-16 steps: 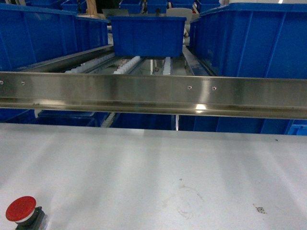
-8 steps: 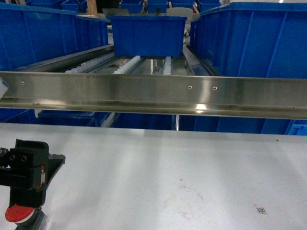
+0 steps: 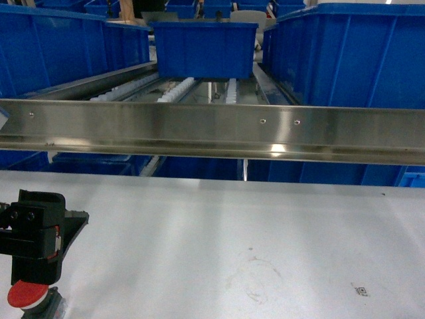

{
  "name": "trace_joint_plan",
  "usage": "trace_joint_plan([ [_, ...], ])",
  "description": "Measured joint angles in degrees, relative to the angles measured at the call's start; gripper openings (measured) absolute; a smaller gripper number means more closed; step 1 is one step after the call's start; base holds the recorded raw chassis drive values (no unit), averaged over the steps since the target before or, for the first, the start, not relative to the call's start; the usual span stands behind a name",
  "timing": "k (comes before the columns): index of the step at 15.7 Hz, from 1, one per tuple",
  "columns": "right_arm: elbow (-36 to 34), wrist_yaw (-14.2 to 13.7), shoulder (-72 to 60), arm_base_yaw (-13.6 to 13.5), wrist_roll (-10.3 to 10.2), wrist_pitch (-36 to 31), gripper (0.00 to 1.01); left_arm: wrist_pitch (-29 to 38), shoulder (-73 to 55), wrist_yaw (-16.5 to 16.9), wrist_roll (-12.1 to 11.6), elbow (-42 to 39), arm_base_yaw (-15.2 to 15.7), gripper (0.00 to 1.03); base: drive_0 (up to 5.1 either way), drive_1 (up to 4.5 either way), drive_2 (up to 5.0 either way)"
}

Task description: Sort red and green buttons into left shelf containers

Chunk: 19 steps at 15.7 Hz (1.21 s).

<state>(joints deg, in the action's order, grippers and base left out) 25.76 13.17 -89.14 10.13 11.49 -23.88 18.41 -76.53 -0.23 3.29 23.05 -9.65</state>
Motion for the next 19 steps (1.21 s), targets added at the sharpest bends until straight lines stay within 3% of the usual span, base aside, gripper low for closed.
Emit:
trace_joint_plan([
  [3, -2.45, -1.25, -0.02, -2.71, -0.04, 0.22, 0.98, 0.00, 0.00, 0.00, 0.04, 0.00, -0.02, 0.98, 0.0, 0.00, 0.0],
  [5, -2.73, -4.92, -3.80, -7.61, -1.11, -2.40, 0.98, 0.00, 0.00, 0.00, 0.39, 0.00, -0.02, 0.98, 0.0, 0.00, 0.0],
  [6, 0.48, -6.32, -10.60, -7.89, -1.11, -0.26, 0.98, 0.00, 0.00, 0.00, 0.42, 0.00, -0.02, 0.98, 0.0, 0.00, 0.0],
  [8, 3.82, -6.78, -13.31, -7.89, -1.11, 2.12, 0.98, 0.00, 0.00, 0.00, 0.44, 0.00, -0.02, 0.98, 0.0, 0.00, 0.0],
  [13, 4.15, -9.05, -13.90, -6.93, -0.79, 2.25, 0.98, 0.02, 0.00, 0.00, 0.63, 0.00, -0.02, 0.98, 0.0, 0.00, 0.0],
  [19, 4.28, -10.64, -17.59, -5.09, 2.54, -0.83, 0.98, 0.02, 0.00, 0.00, 0.79, 0.00, -0.02, 0.98, 0.0, 0.00, 0.0],
])
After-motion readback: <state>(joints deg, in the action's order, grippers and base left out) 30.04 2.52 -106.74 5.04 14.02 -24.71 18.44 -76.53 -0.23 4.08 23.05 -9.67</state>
